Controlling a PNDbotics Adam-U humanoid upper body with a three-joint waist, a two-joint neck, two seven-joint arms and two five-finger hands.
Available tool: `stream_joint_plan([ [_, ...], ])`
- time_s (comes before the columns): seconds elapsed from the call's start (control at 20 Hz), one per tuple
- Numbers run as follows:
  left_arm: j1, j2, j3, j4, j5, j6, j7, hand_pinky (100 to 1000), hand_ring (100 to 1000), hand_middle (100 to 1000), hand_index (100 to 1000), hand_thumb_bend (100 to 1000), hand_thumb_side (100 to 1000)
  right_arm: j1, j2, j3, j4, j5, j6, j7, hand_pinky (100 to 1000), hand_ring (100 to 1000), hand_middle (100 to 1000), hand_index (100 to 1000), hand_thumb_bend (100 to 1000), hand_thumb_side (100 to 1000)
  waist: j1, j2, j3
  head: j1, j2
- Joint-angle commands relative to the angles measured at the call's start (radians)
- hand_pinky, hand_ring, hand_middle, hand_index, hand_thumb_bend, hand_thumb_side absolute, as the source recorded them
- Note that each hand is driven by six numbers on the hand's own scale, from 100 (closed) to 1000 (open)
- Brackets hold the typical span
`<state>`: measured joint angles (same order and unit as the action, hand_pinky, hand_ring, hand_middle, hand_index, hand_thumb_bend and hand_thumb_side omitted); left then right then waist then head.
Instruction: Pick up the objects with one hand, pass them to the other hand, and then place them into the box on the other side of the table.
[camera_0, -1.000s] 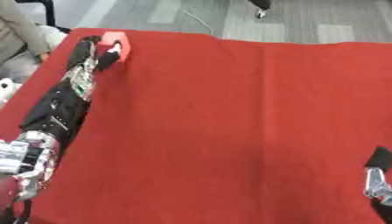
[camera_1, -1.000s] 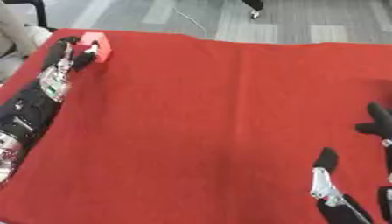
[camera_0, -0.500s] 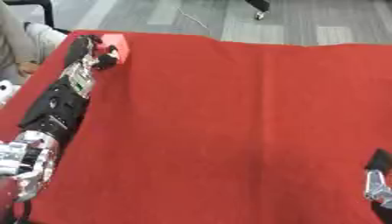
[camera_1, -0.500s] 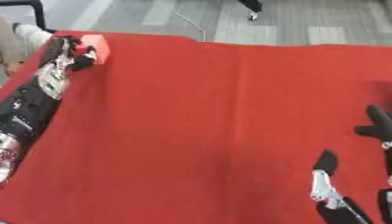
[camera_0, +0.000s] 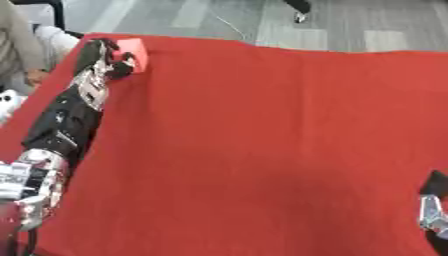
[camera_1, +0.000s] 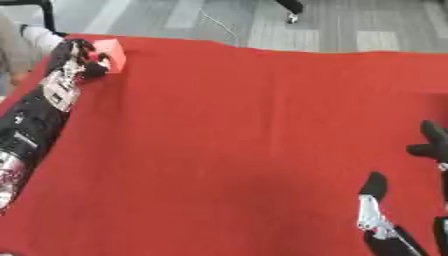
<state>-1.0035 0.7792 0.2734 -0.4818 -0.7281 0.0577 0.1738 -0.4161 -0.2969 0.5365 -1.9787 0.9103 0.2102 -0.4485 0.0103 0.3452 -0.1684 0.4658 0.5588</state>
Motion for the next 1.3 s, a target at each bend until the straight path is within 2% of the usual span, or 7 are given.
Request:
stream_joint_plan([
  [0.05, -0.006, 0.023, 0.010, -0.043, 0.019, -0.016, -0.034, 641, 525, 436, 573, 100, 256, -0.005, -0.008, -0.009, -0.021, 0.005, -0.002, 0.006, 703, 885, 660, 953, 100, 476, 0.003, -0.037, 0.006, 0.007, 0.011],
  [0.5, 0.027, 0.018, 0.010, -0.114, 0.026, -0.046, -0.140, 658, 553, 467, 610, 100, 253, 0.003, -0.022, -0.017, -0.021, -0.001, -0.005, 0.023, 707, 880, 666, 952, 100, 478, 0.003, -0.092, 0.025, 0.019, 0.049],
  [0.6, 0.029, 0.022, 0.003, -0.115, -0.022, -0.044, -0.140, 729, 701, 644, 782, 100, 233, 0.005, -0.024, -0.017, -0.021, -0.003, -0.007, 0.028, 707, 879, 667, 952, 100, 478, 0.004, -0.100, 0.025, 0.024, 0.048],
  [0.75, 0.028, 0.022, -0.007, -0.096, -0.134, -0.036, -0.122, 796, 794, 786, 898, 197, 546, 0.006, -0.024, -0.015, -0.021, -0.006, -0.010, 0.033, 706, 880, 666, 952, 100, 478, 0.004, -0.103, 0.022, 0.025, 0.042],
  [0.85, 0.023, 0.020, -0.007, -0.079, -0.205, -0.017, -0.092, 828, 829, 836, 935, 364, 633, 0.006, -0.023, -0.014, -0.021, -0.007, -0.011, 0.035, 706, 880, 665, 952, 100, 478, 0.004, -0.100, 0.020, 0.024, 0.040],
  [1.0, 0.019, 0.019, -0.008, -0.052, -0.283, 0.003, -0.031, 844, 844, 857, 949, 445, 733, 0.005, -0.020, -0.011, -0.021, -0.006, -0.012, 0.034, 704, 881, 663, 952, 100, 477, 0.004, -0.087, 0.015, 0.022, 0.032],
  [1.3, 0.014, 0.035, -0.019, 0.000, -0.323, -0.016, -0.042, 854, 846, 864, 953, 369, 564, 0.003, -0.014, -0.005, -0.021, -0.002, -0.007, 0.026, 702, 881, 661, 953, 100, 476, 0.005, -0.061, 0.011, 0.017, 0.027],
])
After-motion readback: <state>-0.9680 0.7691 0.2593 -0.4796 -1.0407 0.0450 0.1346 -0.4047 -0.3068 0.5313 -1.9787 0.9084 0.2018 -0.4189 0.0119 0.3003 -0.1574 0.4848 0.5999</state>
